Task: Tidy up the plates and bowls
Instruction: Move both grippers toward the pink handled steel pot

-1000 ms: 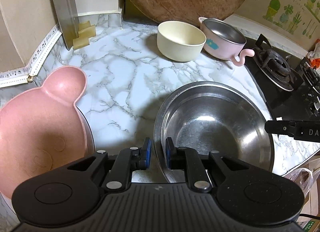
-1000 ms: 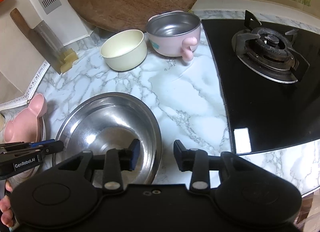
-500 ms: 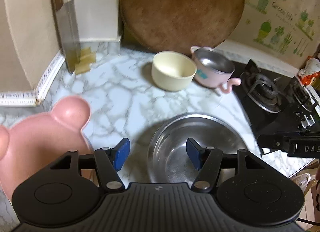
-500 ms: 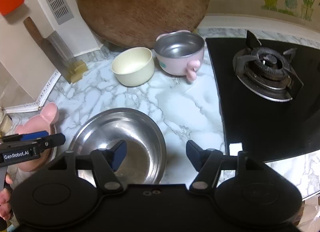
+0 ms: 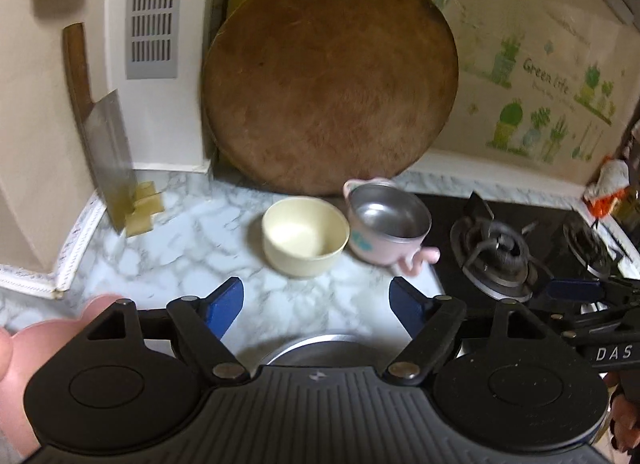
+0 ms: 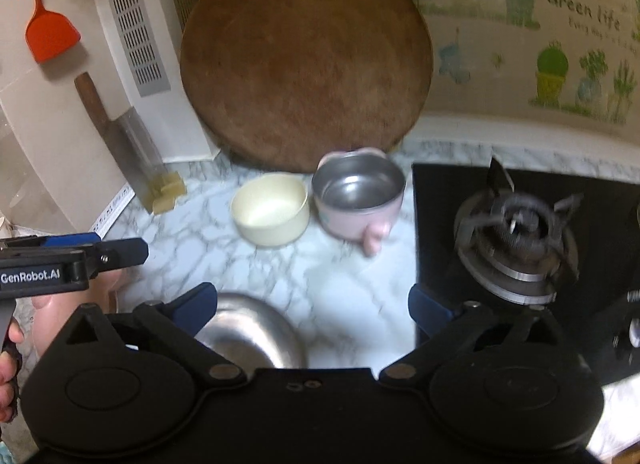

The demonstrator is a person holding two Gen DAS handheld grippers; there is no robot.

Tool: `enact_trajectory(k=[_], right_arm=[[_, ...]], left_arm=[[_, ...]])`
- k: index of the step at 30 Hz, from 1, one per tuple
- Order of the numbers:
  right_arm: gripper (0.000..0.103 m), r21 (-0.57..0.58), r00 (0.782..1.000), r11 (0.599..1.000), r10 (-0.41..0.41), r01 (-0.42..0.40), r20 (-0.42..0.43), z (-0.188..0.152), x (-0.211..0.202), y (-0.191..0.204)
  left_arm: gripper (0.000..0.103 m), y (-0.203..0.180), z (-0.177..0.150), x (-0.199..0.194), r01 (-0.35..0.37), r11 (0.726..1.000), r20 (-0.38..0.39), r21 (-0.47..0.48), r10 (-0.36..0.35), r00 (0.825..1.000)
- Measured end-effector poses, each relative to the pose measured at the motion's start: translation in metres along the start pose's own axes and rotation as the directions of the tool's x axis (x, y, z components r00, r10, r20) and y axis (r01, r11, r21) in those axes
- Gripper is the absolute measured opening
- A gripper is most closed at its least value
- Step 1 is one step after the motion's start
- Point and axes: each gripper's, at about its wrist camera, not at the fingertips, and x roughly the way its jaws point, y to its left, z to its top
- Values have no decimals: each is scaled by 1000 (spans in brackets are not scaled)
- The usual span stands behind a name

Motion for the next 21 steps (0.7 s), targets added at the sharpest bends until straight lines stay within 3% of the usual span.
enact_trajectory(k=[7, 11, 17, 21], right_arm=[[102, -17, 1000, 1000, -5, 5, 9, 47, 17, -35], [102, -35, 1000, 999, -17, 16, -4, 72, 37, -57], [102, -56, 998, 997, -45, 43, -37, 96, 75, -83], [102, -39, 997, 998, -54, 52, -59, 107, 100, -99]], left_arm=[[80, -30, 30, 45, -17, 996, -49, -84, 13, 999], [80, -39, 41, 80, -29, 989, -128, -147, 10, 992], [80, -50, 43, 129, -81, 975, -205, -207, 38, 978], [80, -57, 46, 152, -90, 968, -214, -233, 40, 976]])
